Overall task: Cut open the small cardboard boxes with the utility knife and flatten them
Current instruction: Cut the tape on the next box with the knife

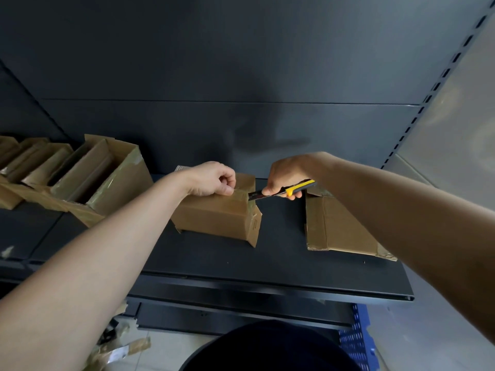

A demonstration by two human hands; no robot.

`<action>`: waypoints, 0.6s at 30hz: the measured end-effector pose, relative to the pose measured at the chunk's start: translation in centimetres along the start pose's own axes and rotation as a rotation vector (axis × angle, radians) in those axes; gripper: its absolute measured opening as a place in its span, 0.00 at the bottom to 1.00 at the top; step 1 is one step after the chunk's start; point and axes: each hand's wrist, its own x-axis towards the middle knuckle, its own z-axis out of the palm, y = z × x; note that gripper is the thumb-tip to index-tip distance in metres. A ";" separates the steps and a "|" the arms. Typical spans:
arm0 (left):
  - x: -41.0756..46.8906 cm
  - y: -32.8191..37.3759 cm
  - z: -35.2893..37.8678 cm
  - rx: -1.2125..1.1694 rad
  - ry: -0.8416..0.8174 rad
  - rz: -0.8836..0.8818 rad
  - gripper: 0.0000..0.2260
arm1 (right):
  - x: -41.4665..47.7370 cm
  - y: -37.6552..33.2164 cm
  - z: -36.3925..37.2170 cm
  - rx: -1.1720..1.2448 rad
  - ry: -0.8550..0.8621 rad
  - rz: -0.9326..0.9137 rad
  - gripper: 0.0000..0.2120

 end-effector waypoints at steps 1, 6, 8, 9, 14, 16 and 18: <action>0.0 -0.1 0.0 -0.003 0.006 -0.004 0.07 | -0.1 0.0 0.1 0.009 -0.021 -0.004 0.20; 0.2 -0.3 -0.3 -0.025 0.039 -0.016 0.06 | -1.9 2.4 -0.4 0.071 -0.121 0.092 0.21; 0.4 -0.2 -0.3 -0.032 0.047 -0.029 0.07 | -2.1 3.4 -0.5 0.280 -0.030 0.123 0.20; 0.5 -0.1 -0.3 -0.048 0.058 -0.039 0.09 | -2.1 3.5 -0.3 0.355 0.012 0.130 0.20; 1.2 -0.2 0.6 -0.061 0.177 -0.047 0.13 | -2.0 3.0 0.7 0.377 0.180 0.047 0.22; 1.5 -0.1 0.5 -0.053 0.184 -0.008 0.05 | -2.0 2.9 1.0 0.418 0.154 0.043 0.22; 1.7 -0.2 0.3 -0.023 0.168 0.037 0.05 | -2.1 2.7 1.2 0.460 0.127 0.069 0.23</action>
